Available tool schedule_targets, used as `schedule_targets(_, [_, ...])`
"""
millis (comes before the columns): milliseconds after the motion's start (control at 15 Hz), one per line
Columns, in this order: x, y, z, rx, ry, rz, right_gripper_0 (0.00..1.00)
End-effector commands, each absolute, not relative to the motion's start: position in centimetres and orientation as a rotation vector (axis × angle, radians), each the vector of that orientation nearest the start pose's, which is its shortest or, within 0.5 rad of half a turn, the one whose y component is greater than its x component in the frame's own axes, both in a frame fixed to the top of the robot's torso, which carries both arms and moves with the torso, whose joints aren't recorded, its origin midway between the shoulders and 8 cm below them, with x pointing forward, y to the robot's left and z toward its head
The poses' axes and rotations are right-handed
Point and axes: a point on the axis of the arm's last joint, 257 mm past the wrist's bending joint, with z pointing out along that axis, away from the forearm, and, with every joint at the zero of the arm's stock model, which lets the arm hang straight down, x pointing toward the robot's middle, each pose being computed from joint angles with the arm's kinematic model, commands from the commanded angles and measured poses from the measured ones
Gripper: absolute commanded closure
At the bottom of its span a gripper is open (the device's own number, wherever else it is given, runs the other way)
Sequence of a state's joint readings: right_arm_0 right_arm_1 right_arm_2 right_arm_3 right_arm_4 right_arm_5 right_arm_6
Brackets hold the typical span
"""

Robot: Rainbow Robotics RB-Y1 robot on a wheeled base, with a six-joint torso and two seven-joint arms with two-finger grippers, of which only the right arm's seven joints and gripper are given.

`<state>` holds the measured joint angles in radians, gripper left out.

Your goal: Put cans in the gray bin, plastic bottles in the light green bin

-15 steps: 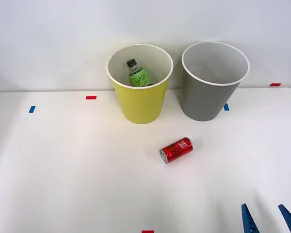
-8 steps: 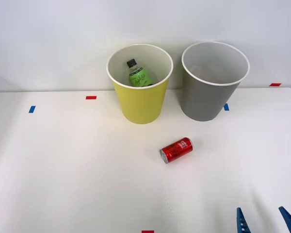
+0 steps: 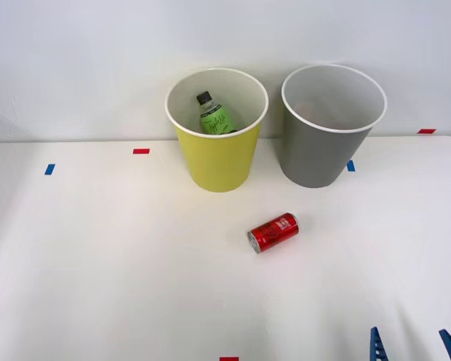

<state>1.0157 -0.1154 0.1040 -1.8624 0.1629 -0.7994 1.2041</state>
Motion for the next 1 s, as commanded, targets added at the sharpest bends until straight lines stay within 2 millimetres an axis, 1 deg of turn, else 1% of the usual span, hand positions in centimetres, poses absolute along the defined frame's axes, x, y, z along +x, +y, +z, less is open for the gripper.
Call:
schedule_targets(67, [21.94, -26.78, -25.79, 0.086, 1.471, 0.075, 0.00])
schedule_targets(1000, [21.94, -26.78, -25.79, 0.086, 1.471, 0.075, 0.00])
